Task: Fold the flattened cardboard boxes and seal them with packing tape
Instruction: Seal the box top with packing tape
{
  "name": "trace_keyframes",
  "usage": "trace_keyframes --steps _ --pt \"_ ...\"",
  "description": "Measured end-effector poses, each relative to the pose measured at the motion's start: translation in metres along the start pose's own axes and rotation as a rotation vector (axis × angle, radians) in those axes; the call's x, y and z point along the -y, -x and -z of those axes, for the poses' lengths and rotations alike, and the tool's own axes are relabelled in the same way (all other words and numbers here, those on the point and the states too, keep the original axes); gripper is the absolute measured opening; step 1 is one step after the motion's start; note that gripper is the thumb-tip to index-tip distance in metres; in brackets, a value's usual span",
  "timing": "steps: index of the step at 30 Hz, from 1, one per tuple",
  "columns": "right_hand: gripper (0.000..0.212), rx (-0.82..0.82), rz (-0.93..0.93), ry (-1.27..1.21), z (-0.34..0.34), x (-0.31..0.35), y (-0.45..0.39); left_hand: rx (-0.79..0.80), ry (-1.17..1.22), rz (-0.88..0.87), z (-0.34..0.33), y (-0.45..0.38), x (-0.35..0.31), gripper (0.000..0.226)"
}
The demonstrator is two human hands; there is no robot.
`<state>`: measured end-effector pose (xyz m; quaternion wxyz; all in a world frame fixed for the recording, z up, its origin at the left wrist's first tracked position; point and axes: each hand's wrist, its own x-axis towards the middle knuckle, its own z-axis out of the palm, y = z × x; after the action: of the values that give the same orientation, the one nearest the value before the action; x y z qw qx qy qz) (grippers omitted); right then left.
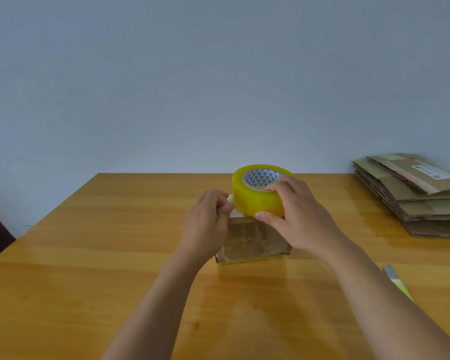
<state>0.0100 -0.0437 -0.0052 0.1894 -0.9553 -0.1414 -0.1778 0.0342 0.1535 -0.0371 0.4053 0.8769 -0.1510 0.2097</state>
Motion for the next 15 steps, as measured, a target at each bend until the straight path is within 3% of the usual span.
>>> trace_keyframes --steps 10,15 --pt "0.07 -0.028 0.01 0.141 -0.001 0.004 -0.004 0.076 0.108 -0.006 0.012 0.004 0.002 0.018" --pt "0.087 0.071 -0.001 0.13 0.0 -0.001 -0.005 0.068 0.084 0.039 0.012 0.005 -0.006 0.018"
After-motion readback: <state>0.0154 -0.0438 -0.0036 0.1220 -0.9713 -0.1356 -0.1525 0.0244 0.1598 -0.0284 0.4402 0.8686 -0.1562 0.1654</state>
